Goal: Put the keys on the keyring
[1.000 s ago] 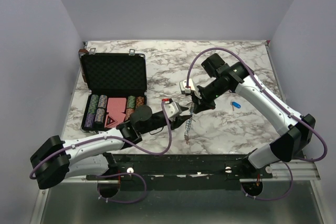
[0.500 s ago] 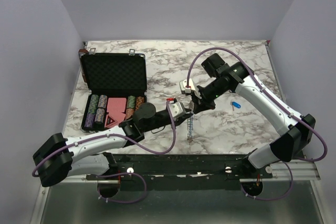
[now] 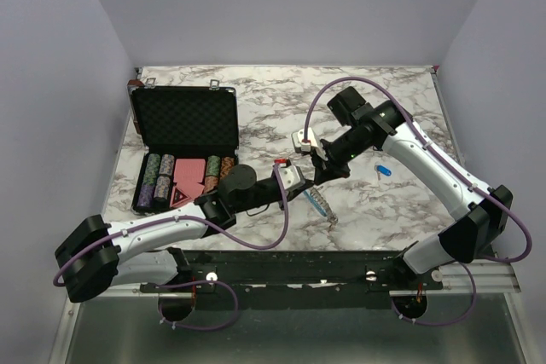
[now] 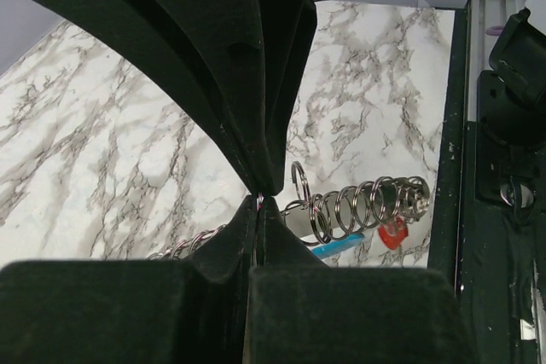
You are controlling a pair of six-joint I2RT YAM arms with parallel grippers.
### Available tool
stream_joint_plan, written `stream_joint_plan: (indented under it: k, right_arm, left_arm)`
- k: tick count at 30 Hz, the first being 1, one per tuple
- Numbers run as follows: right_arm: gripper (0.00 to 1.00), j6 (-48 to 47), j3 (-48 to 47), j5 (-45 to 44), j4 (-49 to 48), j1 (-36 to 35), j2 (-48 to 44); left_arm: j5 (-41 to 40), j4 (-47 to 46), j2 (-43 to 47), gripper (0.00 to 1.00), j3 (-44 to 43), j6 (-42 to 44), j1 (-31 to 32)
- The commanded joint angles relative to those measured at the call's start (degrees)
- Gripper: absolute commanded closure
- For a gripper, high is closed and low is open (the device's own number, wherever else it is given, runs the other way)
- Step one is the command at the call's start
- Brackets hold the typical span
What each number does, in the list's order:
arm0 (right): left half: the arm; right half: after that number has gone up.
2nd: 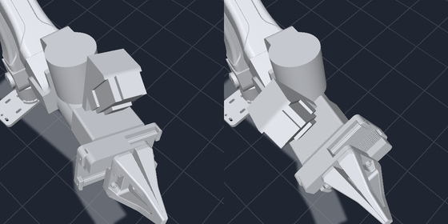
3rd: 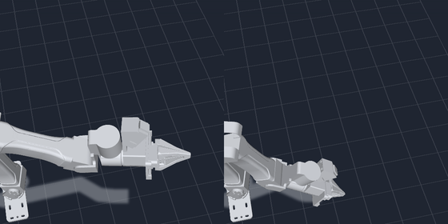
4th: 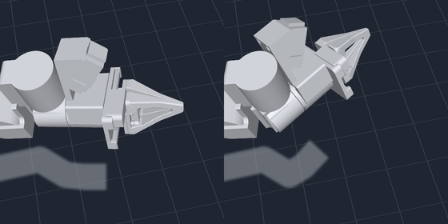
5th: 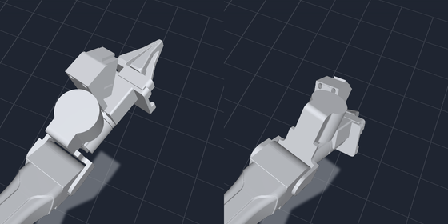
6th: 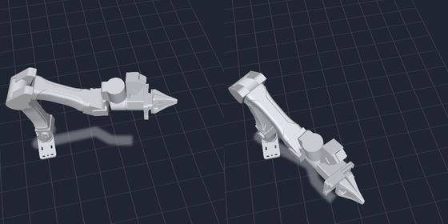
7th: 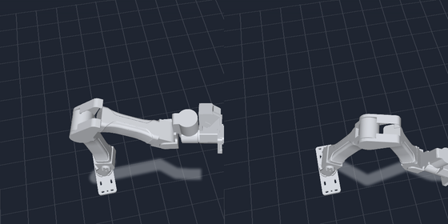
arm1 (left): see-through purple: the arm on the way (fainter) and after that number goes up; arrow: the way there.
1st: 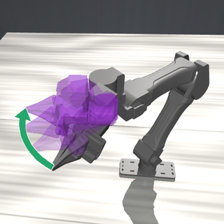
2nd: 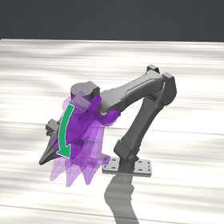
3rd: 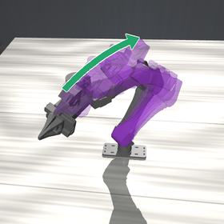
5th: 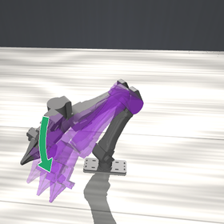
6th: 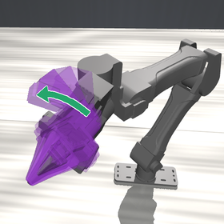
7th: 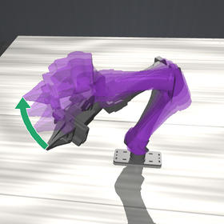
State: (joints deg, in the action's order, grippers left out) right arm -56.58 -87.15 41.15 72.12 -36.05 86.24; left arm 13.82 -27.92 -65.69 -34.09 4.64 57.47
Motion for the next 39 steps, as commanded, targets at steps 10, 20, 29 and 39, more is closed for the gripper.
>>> stream_joint_plan:
  k: [10, 20, 29, 39]
  right_arm:
    - [0.54, 4.19, 0.76, 3.58, -3.03, 0.01, -3.09]
    - [0.51, -0.37, 3.91, 15.18, -4.52, 3.27, -3.00]
    - [0.51, -5.82, 6.29, 22.13, -4.62, 3.27, -2.65]
    - [0.51, -5.91, 8.84, 25.38, -6.11, 3.36, -4.06]
  left_arm:
    - [-2.67, -3.01, 4.86, 1.00, 3.67, -2.44, -0.69]
    - [0.59, -9.16, 10.31, 1.00, 10.00, -2.27, -0.78]
    - [3.48, -13.12, 13.04, 1.00, 13.08, -4.29, -1.22]
    - [10.17, -18.40, 15.24, 1.00, 16.07, -14.83, -5.88]
